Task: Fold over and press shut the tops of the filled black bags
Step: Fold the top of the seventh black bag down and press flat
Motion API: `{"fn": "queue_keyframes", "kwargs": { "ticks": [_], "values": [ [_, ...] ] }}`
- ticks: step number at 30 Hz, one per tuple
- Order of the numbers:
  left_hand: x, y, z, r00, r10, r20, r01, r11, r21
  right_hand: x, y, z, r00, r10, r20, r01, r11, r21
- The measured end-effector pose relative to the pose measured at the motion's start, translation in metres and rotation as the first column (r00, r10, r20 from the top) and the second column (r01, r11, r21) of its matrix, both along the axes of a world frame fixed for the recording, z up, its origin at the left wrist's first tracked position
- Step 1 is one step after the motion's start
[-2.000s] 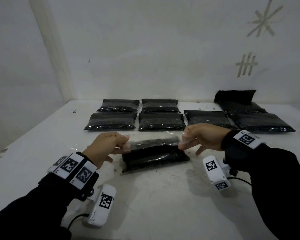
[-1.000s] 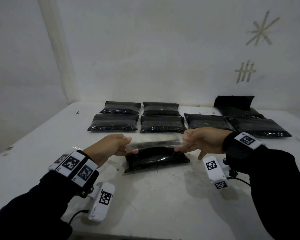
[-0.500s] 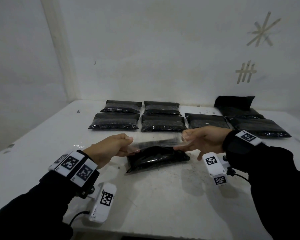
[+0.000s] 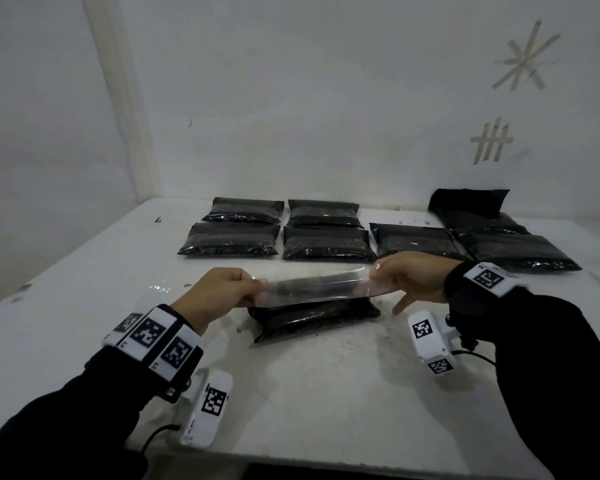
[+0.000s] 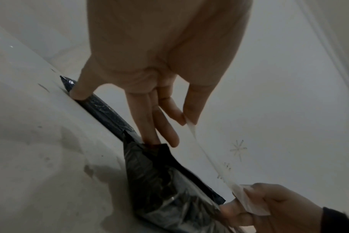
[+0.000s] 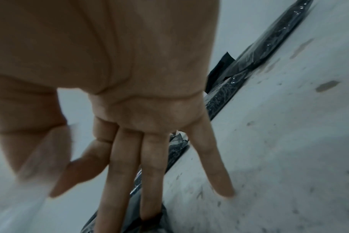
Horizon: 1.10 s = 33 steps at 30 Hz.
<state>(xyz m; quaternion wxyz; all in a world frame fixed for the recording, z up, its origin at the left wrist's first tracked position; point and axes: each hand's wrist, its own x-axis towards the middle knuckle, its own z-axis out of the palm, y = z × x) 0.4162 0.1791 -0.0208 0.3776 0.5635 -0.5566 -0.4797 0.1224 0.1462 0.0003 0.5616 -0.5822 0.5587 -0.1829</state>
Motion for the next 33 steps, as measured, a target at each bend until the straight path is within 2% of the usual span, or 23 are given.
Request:
{"fn": "queue_keyframes", "kwargs": {
  "ticks": [4,10,16,25,29,33],
  "values": [
    [-0.002,-0.001,0.001,0.999,0.031,0.027,-0.031,1.0,-0.006,0.008,-0.001,0.001,0.993,-0.021,-0.118,0.013,0.998,-0.068],
    [-0.002,0.002,-0.001,0.978,0.056,0.203,-0.05,0.998,-0.035,0.015,-0.002,0.001,0.987,-0.054,-0.152,0.04,0.995,-0.092],
    [-0.006,0.009,0.006,0.92,0.04,0.389,-0.044,0.999,0.004,0.018,0.0,0.003,0.984,-0.051,-0.169,0.033,0.994,-0.109],
    [-0.018,-0.015,0.012,0.974,0.008,0.227,-0.026,0.997,0.072,0.002,0.002,0.003,0.99,-0.12,-0.075,0.116,0.992,-0.052],
    [-0.021,-0.025,0.013,0.989,-0.008,0.151,-0.016,0.987,0.158,-0.005,0.0,0.001,0.987,-0.116,-0.114,0.11,0.992,-0.064],
    [-0.017,-0.028,0.009,0.987,0.005,0.159,-0.038,0.978,0.204,-0.001,-0.003,-0.005,0.976,-0.161,-0.148,0.146,0.983,-0.113]
  ]
}}
